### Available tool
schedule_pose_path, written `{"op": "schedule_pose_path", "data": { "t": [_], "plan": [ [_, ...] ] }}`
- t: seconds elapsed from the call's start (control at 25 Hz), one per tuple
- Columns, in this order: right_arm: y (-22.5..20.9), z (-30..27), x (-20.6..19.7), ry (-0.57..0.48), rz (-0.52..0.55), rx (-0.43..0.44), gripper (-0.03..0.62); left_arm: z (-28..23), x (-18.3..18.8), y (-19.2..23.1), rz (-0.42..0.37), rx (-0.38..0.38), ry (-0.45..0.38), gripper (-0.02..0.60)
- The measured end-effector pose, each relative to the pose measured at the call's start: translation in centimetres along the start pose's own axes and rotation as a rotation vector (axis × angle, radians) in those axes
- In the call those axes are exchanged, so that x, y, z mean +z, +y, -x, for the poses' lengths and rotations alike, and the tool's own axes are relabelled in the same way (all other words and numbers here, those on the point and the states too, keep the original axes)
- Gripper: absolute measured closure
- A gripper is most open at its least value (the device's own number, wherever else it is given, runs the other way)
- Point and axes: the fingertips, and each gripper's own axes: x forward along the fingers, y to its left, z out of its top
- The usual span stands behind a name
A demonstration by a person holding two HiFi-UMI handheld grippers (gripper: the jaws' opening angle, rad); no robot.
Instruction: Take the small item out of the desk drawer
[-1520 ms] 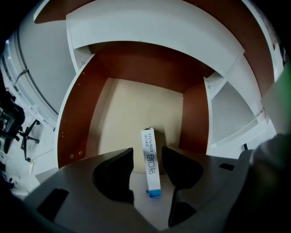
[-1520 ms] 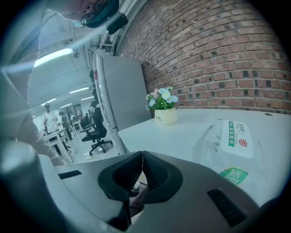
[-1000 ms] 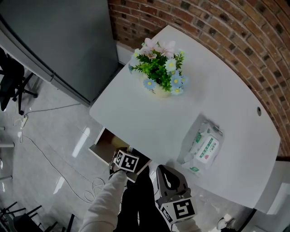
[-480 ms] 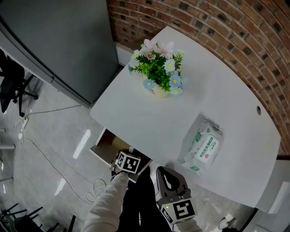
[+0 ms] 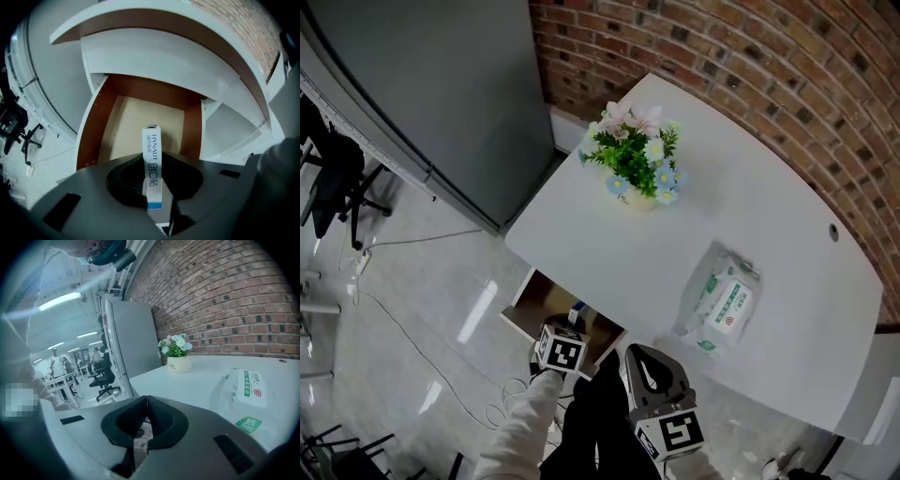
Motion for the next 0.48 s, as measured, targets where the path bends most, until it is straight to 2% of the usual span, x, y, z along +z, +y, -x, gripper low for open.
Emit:
{"op": "schedule_pose_path", "data": {
  "t": [0.48],
  "plan": [
    [1.3,2.5,1.8,-0.057,0.011,-0.029,0.566,7.5,0.9,-0.9,-0.017,0.007,-0.120,0.494]
  ]
}}
